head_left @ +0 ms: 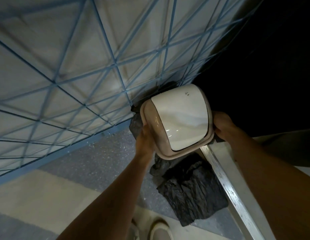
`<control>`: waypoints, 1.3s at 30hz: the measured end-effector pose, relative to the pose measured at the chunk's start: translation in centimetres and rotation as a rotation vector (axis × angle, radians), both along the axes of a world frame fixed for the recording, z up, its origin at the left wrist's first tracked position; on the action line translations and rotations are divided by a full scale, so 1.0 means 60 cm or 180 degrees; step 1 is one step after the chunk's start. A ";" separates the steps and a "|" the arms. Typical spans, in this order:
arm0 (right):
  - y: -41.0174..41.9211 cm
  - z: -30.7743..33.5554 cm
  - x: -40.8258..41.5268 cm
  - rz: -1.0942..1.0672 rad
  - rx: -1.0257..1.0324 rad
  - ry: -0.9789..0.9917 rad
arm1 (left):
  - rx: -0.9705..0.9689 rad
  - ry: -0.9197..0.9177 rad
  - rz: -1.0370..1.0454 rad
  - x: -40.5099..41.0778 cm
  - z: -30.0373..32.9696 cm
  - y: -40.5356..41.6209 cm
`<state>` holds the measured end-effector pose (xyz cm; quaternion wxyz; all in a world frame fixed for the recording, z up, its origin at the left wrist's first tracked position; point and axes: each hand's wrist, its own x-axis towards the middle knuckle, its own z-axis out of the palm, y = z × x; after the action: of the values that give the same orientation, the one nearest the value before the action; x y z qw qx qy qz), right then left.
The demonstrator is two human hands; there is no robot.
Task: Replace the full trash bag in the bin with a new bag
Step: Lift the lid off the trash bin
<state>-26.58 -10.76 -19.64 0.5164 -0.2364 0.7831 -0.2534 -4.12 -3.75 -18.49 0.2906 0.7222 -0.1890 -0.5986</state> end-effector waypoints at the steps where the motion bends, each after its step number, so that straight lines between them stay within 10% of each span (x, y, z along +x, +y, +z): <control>1: 0.001 0.001 -0.001 -0.0011 -0.0046 -0.0046 | 0.0050 -0.0157 0.0153 -0.002 0.002 0.001; 21: 0.189 0.170 0.126 0.0319 -0.0427 0.0032 | -0.0027 -0.0070 0.0938 0.130 0.196 0.165; 39: 0.664 0.296 0.500 0.0863 -0.0509 -0.0461 | -0.0039 -0.0010 0.1572 0.478 0.305 0.669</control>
<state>3.42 29.07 -1.86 0.5805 -0.3612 0.6821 -0.2593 24.53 36.41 -0.17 0.4322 0.7456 -0.0108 -0.5071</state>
